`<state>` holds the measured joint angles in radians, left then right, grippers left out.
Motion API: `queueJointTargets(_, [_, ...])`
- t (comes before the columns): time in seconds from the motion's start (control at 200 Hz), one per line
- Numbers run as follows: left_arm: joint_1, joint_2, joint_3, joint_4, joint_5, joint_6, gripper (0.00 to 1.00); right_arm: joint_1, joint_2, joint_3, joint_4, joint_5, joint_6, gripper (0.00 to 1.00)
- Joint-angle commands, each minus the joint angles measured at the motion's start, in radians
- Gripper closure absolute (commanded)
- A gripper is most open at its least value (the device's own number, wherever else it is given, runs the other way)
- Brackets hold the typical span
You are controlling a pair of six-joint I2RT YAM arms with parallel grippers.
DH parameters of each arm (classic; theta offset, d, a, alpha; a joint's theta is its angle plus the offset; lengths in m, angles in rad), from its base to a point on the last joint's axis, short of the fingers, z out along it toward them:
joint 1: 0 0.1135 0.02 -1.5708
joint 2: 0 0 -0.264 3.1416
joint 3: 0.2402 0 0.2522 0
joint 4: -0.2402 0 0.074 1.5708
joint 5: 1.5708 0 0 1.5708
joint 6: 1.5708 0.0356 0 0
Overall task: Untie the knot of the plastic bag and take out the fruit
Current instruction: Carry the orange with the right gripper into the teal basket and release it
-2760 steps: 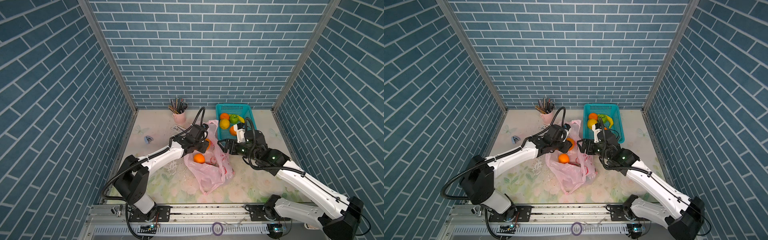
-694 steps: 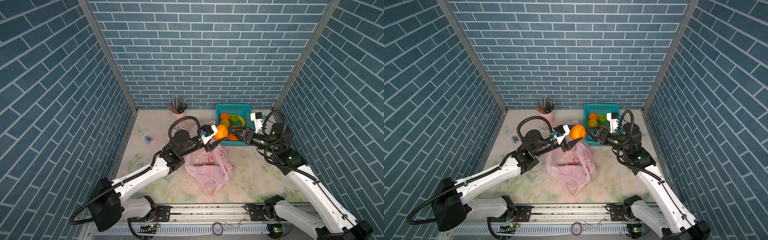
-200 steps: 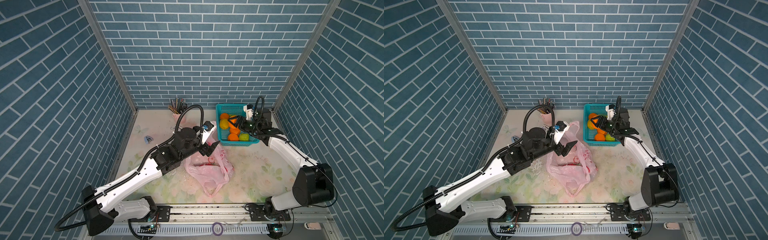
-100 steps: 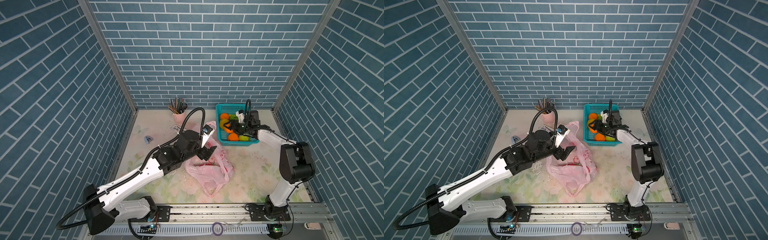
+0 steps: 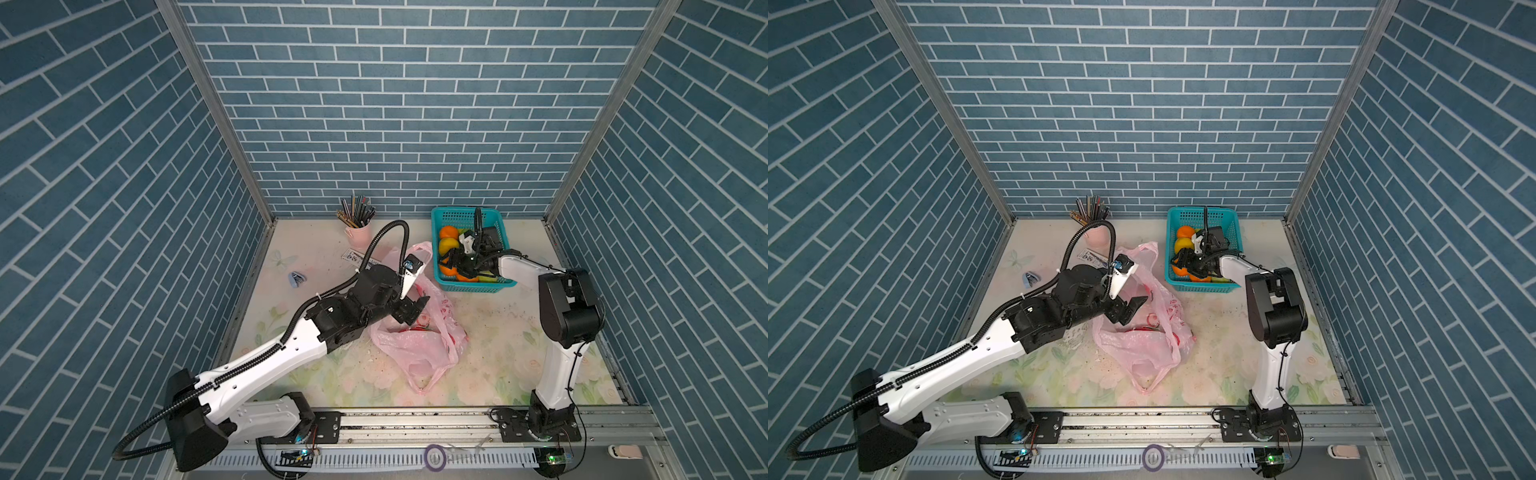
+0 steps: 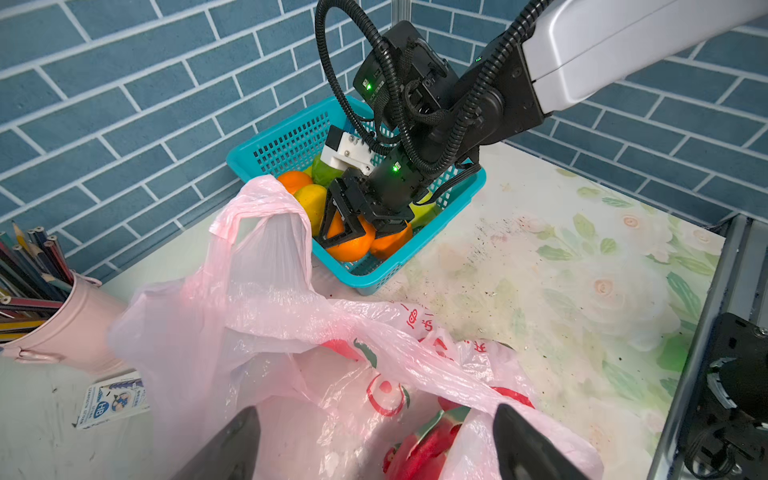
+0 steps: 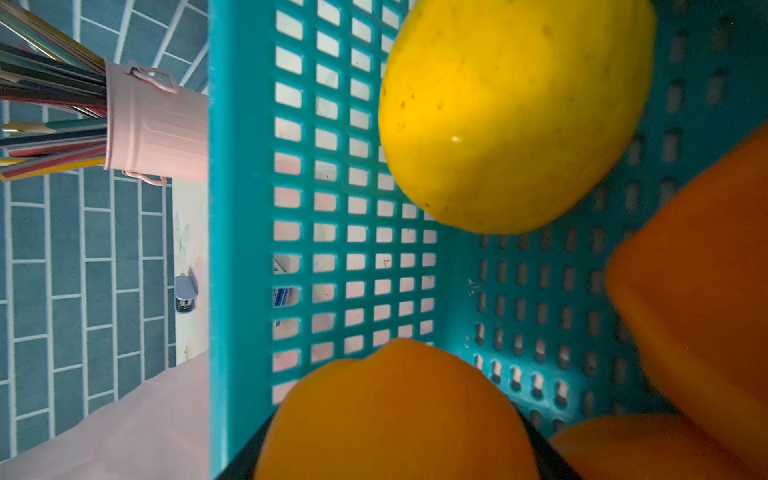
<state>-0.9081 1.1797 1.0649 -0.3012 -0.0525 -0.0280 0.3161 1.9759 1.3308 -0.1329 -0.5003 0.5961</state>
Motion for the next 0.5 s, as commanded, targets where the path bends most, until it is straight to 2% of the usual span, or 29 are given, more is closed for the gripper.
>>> queueJointTargets(0.0, [0.003, -0.022, -0.016, -0.003, -0.016, -0.015, 0.12, 0.013, 0.031, 0.030, -0.080, 0.075, -0.067, 0.27])
queueJointTargets(0.19, [0.005, -0.017, -0.020, -0.004, -0.020, -0.009, 0.12, 0.025, 0.021, 0.071, -0.145, 0.136, -0.086, 0.18])
queueJointTargets(0.495, [0.005, 0.001, -0.027, -0.004, -0.005, -0.020, 0.12, 0.026, -0.120, 0.110, -0.212, 0.162, -0.093, 0.18])
